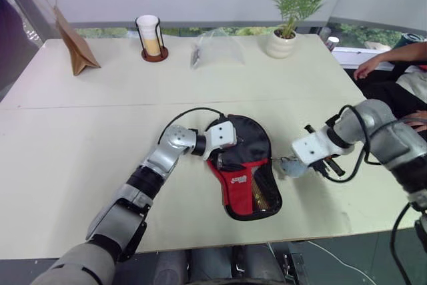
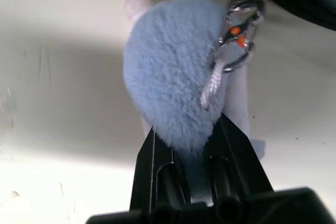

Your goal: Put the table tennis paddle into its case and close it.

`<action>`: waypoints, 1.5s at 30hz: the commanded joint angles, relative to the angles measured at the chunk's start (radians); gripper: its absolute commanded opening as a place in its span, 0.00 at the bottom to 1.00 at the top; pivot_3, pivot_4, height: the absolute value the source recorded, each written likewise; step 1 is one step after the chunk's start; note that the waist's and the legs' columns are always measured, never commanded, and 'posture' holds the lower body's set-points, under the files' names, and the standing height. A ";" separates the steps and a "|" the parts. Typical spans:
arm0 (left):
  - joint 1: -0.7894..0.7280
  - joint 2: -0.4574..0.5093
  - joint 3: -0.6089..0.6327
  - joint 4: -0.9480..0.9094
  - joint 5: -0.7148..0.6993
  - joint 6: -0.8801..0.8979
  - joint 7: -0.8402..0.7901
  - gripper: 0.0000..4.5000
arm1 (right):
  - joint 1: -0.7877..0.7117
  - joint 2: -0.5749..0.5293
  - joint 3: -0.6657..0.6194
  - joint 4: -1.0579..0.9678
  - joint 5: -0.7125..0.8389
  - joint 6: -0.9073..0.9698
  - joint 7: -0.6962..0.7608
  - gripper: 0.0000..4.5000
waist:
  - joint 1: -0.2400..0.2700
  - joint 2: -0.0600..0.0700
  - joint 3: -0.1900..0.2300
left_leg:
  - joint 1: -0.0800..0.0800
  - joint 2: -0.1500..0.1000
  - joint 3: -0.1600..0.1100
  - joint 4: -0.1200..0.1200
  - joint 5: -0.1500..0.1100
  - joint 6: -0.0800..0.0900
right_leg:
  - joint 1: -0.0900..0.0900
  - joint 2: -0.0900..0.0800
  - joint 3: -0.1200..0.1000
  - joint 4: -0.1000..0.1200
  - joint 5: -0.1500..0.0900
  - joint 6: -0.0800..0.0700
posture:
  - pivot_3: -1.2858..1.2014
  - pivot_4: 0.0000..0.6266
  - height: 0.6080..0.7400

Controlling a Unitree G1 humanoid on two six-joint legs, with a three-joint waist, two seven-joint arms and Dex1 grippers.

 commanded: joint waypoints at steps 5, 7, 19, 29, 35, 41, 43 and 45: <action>0.025 0.023 -0.030 0.055 0.070 0.037 0.037 1.00 | 0.215 -0.123 -0.025 -0.176 -0.232 -0.105 -0.178 0.04 | 0.000 -0.003 -0.002 | 0.000 0.000 -0.001 0.000 -0.002 -0.003 | 0.001 -0.001 0.000 -0.001 0.000 0.000 | 0.52 0.24 1.00; 0.025 0.021 -0.032 0.059 0.071 0.038 0.038 1.00 | 0.285 -0.133 -0.054 -0.230 -0.235 -0.061 -0.197 0.04 | 0.000 -0.005 -0.003 | 0.000 0.000 -0.002 0.000 -0.002 -0.003 | 0.001 -0.001 0.000 -0.001 0.000 0.000 | 0.52 0.24 1.00; 0.012 0.011 -0.040 0.089 0.073 0.035 0.039 1.00 | 0.581 -0.069 -0.176 -0.519 -0.309 0.268 -0.255 0.04 | 0.001 -0.014 -0.009 | 0.000 0.001 -0.006 0.000 -0.002 -0.003 | 0.004 -0.002 -0.003 -0.005 -0.001 0.001 | 0.52 0.24 1.00; 0.006 0.011 -0.046 0.099 0.071 0.033 0.033 1.00 | 0.583 -0.093 -0.185 -0.667 -0.063 0.546 0.052 0.04 | 0.007 -0.008 -0.009 | 0.000 0.001 -0.020 -0.006 -0.002 -0.003 | 0.014 -0.005 -0.020 -0.016 -0.002 0.003 | 0.52 0.24 1.00; 0.006 0.010 -0.048 0.100 0.071 0.033 0.032 1.00 | 0.481 -0.133 -0.138 -0.649 0.138 0.657 0.126 0.04 | 0.027 -0.006 -0.008 | 0.000 -0.001 -0.022 -0.013 -0.001 0.000 | 0.013 -0.004 -0.023 -0.018 -0.005 0.003 | 0.52 0.24 1.00; 0.011 0.010 -0.051 0.096 0.071 0.036 0.030 1.00 | 0.335 -0.183 -0.018 -0.619 0.371 0.785 0.126 0.04 | 0.024 -0.002 -0.007 | 0.000 -0.002 -0.022 -0.014 0.000 0.000 | 0.013 -0.004 -0.024 -0.018 -0.006 0.003 | 0.52 0.24 1.00; 0.013 0.013 -0.051 0.093 0.071 0.038 0.030 1.00 | 0.294 -0.214 0.037 -0.609 0.461 0.816 0.126 0.04 | 0.024 -0.001 -0.006 | 0.000 -0.002 -0.022 -0.014 -0.001 0.000 | 0.013 -0.004 -0.024 -0.018 -0.006 0.003 | 0.52 0.24 1.00; 0.015 0.014 -0.050 0.089 0.071 0.039 0.029 1.00 | 0.265 -0.236 0.078 -0.602 0.510 0.824 0.126 0.04 | 0.025 0.000 -0.006 | 0.000 -0.001 -0.022 -0.015 -0.001 0.000 | 0.013 -0.004 -0.024 -0.018 -0.006 0.003 | 0.52 0.24 1.00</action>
